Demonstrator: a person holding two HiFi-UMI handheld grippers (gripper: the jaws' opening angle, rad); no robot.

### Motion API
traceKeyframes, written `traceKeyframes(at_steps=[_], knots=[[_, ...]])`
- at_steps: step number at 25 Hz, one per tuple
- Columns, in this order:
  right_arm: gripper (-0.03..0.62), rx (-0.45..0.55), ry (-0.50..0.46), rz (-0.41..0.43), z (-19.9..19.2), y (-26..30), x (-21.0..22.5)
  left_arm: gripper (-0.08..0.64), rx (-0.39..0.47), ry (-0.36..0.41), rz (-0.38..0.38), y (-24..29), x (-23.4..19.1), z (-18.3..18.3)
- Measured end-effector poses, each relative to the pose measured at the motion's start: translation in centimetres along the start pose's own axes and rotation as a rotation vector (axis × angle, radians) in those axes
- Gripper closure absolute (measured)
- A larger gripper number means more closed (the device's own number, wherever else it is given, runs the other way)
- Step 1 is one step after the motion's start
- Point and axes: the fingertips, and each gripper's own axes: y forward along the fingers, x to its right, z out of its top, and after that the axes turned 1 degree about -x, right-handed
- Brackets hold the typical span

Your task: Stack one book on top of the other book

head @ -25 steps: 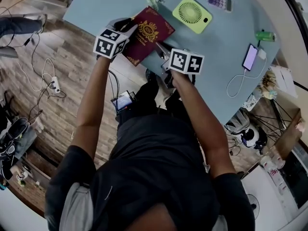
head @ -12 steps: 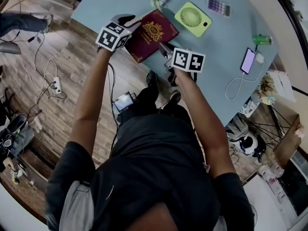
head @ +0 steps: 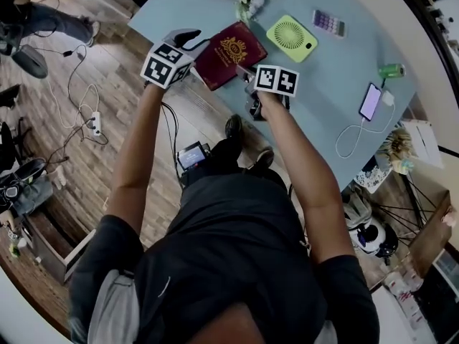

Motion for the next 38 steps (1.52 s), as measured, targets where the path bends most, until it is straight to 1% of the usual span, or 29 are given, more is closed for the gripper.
traceKeyframes(at_steps=[1,3,6,8,11,13,15,17,19,21,23,24,27,29,34,38], knots=[[0.425,-0.004,-0.021,-0.010,0.0,-0.2,-0.1,0.391,0.004,0.000,0.008,-0.7,0.3,0.2],[0.423,0.007,-0.069,-0.022,0.3,-1.0,-0.5,0.391,0.024,-0.001,0.029,-2.3,0.6,0.7],[0.425,0.051,-0.132,-0.015,1.3,-3.3,-1.9,0.391,0.084,-0.015,0.068,-5.4,1.0,2.0],[0.425,0.101,-0.169,0.008,2.2,-5.4,-3.2,0.391,0.131,-0.031,0.086,-7.6,1.7,3.0],[0.426,0.214,-0.245,0.084,4.3,-10.1,-6.7,0.391,0.219,-0.063,0.096,-10.9,3.1,5.0],[0.435,0.310,-0.342,0.127,6.0,-14.4,-9.6,0.391,0.287,-0.090,0.096,-13.2,4.3,6.5],[0.501,0.406,-0.459,0.161,7.5,-19.3,-12.6,0.391,0.353,-0.103,0.099,-15.6,5.5,8.2],[0.518,0.479,-0.585,0.186,8.5,-24.1,-15.5,0.391,0.411,-0.096,0.105,-17.7,6.7,9.9],[0.529,0.521,-0.720,0.190,8.8,-28.5,-18.0,0.391,0.457,-0.075,0.112,-19.7,8.1,11.4],[0.529,0.537,-0.842,0.171,8.5,-32.3,-20.1,0.391,0.495,-0.051,0.120,-21.4,9.4,12.8],[0.531,0.557,-0.916,0.154,8.0,-35.6,-21.4,0.391,0.524,-0.031,0.129,-23.1,10.8,13.9],[0.546,0.571,-0.939,0.149,7.7,-37.1,-21.9,0.391,0.536,-0.022,0.134,-23.9,11.6,14.3],[0.549,0.609,-0.998,0.137,6.4,-40.8,-23.0,0.391,0.564,-0.004,0.146,-25.7,13.8,15.1],[0.549,0.623,-1.022,0.139,5.5,-42.3,-23.5,0.391,0.572,0.000,0.162,-26.3,14.8,15.2],[0.549,0.646,-1.046,0.136,4.2,-43.5,-23.9,0.391,0.592,-0.011,0.179,-27.2,15.9,14.4],[0.549,0.663,-1.060,0.128,3.1,-46.7,-23.3,0.391,0.592,-0.013,0.198,-28.1,18.8,14.9]])
